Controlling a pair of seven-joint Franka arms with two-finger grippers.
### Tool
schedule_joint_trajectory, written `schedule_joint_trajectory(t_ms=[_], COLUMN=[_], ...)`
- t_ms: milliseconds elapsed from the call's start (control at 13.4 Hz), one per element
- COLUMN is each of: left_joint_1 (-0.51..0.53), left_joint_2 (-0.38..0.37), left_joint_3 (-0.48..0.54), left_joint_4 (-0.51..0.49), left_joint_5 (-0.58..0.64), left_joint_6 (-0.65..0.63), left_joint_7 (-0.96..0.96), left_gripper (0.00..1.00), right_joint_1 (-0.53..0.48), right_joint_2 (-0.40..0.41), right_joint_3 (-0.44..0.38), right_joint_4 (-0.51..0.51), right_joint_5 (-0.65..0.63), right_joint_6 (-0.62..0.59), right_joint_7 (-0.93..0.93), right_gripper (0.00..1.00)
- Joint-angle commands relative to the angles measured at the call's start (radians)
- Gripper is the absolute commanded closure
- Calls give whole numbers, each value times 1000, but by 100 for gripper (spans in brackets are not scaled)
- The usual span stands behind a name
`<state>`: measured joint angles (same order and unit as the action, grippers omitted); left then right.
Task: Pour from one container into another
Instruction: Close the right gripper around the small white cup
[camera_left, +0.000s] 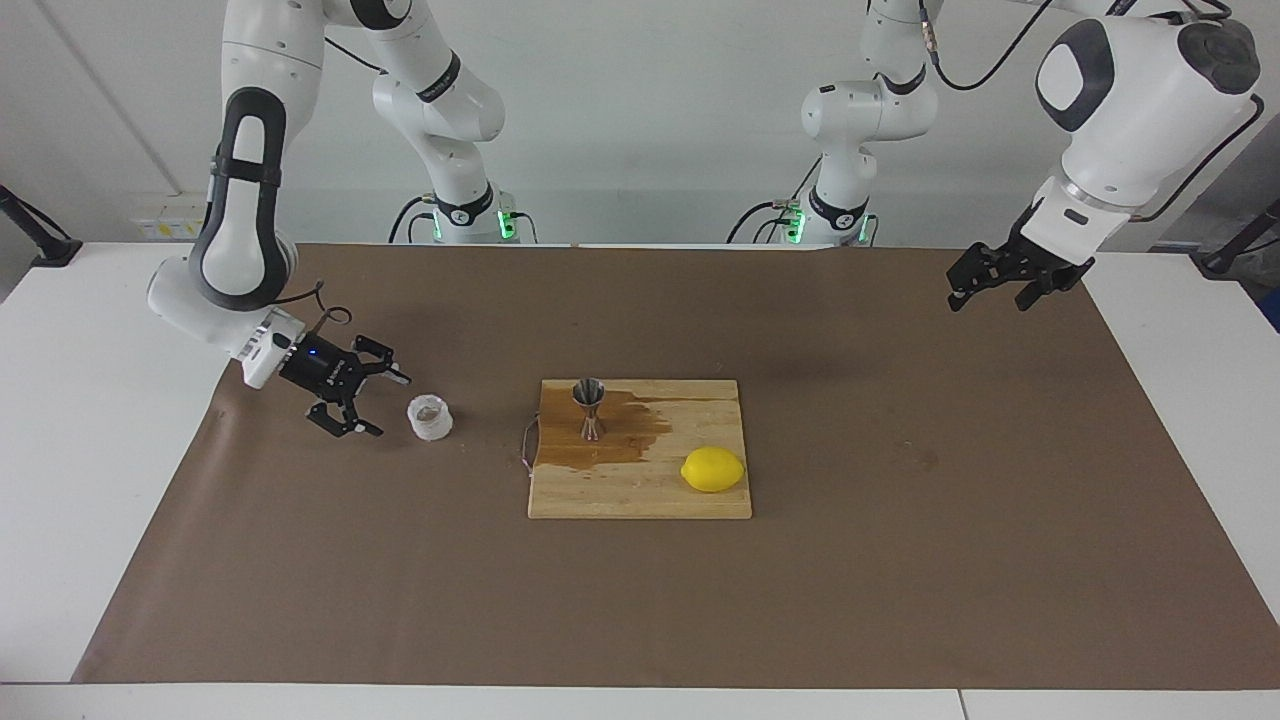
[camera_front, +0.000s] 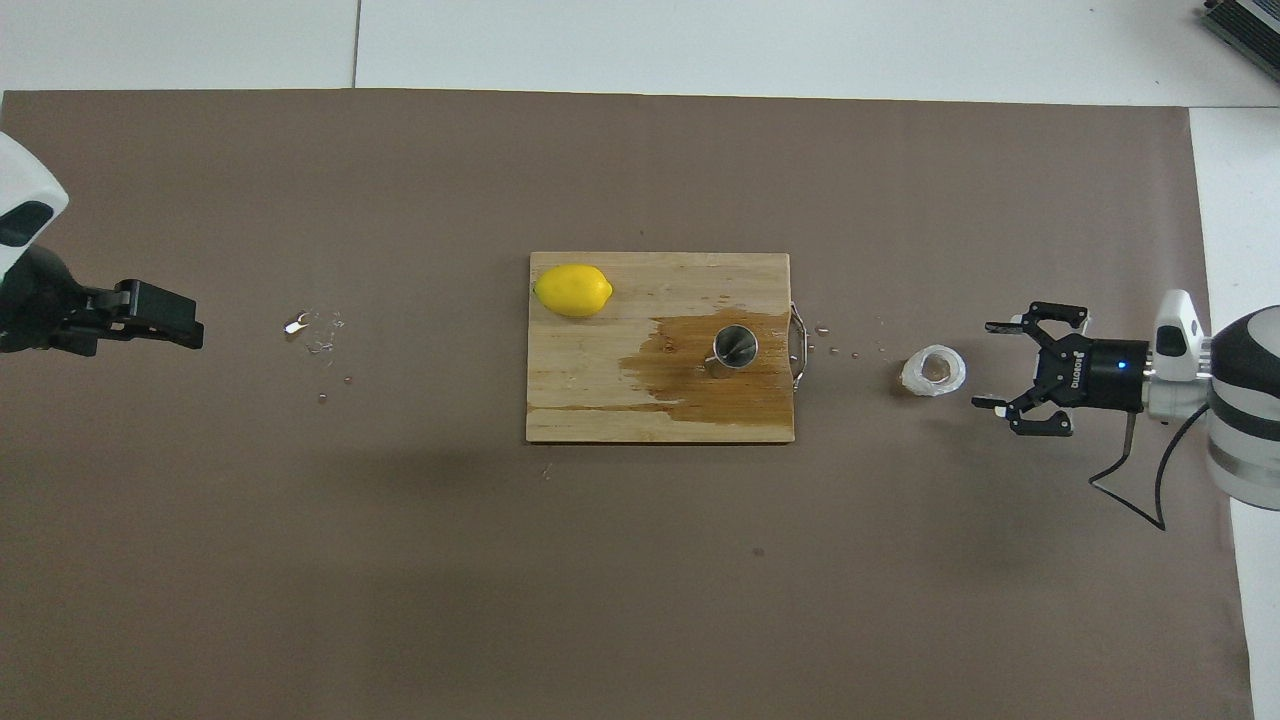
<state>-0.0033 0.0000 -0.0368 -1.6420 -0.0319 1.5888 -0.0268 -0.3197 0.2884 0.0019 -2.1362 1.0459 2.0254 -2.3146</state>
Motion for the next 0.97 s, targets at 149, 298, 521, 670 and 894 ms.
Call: schedule_joint_trajectory(t_ms=[149, 298, 521, 670, 894], left_joint_1=[-14, -12, -10, -12, -12], left_joint_2=[-23, -29, -35, -35, -35], left_joint_3=[-6, -8, -8, -9, -9], left_joint_4=[56, 45, 38, 34, 36], left_joint_5=[55, 52, 49, 49, 44], left_joint_6=[-70, -70, -70, -66, -50], left_joint_7=[8, 1, -2, 1, -1], left_gripper=[0, 0, 0, 0, 0], right_joint_1=[25, 37, 56, 70, 73], right_joint_2=[52, 63, 64, 66, 69], right_joint_3=[10, 10, 9, 9, 9], right_joint_4=[-8, -11, -14, -14, -13], right_joint_5=[74, 89, 89, 89, 89], right_joint_6=[-8, 7, 24, 38, 68], right_joint_7=[-92, -124, -129, -129, -149], right_gripper=[0, 0, 0, 0, 65])
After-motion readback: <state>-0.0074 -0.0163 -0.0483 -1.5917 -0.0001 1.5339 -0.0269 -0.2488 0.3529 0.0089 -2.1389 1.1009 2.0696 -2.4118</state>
